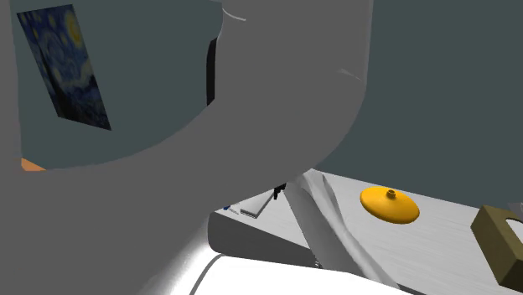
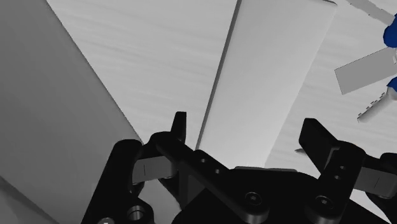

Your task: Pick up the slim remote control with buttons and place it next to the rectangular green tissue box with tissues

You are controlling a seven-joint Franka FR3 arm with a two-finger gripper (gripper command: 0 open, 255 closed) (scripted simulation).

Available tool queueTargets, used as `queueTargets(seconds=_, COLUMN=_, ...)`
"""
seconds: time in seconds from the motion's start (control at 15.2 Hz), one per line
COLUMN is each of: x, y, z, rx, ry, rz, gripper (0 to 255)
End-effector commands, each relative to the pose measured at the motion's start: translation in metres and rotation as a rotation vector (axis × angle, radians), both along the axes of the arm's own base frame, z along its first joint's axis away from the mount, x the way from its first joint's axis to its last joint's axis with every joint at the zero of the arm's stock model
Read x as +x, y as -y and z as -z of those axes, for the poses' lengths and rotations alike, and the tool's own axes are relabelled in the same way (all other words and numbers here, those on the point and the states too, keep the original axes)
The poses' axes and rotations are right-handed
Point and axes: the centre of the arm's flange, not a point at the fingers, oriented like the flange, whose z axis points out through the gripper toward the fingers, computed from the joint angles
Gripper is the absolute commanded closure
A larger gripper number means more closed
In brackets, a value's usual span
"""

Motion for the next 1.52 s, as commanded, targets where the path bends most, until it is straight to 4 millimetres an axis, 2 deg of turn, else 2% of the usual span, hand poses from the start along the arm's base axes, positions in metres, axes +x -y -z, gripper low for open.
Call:
queueTargets(seconds=0.0, x=-0.001, y=0.001, z=0.003, rx=-0.001, ry=-0.002, rz=0.002, gripper=0)
queueTargets(seconds=0.33, x=-0.001, y=0.001, z=0.003, rx=-0.001, ry=-0.002, rz=0.002, gripper=0)
queueTargets(seconds=0.4, x=-0.001, y=0.001, z=0.003, rx=-0.001, ry=-0.002, rz=0.002, gripper=255)
queueTargets(seconds=0.99, x=-0.001, y=0.001, z=0.003, rx=-0.001, ry=-0.002, rz=0.002, gripper=255)
queueTargets(seconds=1.45, x=-0.001, y=0.001, z=-0.034, rx=-0.001, ry=-0.002, rz=0.002, gripper=255)
